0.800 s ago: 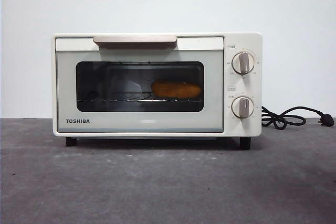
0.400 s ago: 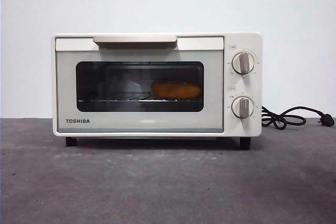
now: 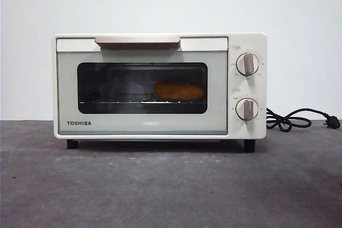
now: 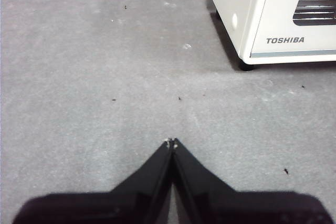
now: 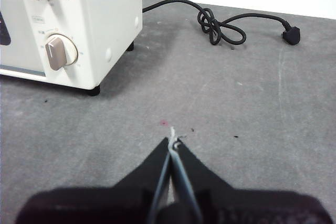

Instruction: Take the corn from the table,put the corn in the oven

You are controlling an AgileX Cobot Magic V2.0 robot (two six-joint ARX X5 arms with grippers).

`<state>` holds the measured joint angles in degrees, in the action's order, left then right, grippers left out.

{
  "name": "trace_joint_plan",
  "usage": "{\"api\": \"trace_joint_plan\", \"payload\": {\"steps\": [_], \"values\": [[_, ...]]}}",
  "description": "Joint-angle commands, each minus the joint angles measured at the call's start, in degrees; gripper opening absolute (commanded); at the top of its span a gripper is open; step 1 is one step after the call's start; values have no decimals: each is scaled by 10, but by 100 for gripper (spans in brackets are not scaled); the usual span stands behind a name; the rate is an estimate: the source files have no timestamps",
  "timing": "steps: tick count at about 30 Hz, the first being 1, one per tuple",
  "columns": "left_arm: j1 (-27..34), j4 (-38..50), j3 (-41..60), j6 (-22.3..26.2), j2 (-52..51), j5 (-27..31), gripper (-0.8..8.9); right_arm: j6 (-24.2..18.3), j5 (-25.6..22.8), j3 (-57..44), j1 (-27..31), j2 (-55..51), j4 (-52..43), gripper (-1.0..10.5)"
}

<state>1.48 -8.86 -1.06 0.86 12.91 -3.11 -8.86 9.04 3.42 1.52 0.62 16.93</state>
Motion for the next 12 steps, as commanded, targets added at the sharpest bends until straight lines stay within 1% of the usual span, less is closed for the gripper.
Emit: {"api": "trace_joint_plan", "payload": {"steps": [1,5,11,12], "values": [[0,6,5,-2,0,2,-4,-4,0,-3,0,-1,-3,1],[0,2,5,-2,-4,2,-4,-4,-1,-3,0,-1,-3,1],[1,-9,4,-4,-123,-2,-3,-4,0,-3,0,-1,-2,1],[1,-2,4,-4,-127,-2,-3,-4,-1,-3,0,-1,-3,1]]}}
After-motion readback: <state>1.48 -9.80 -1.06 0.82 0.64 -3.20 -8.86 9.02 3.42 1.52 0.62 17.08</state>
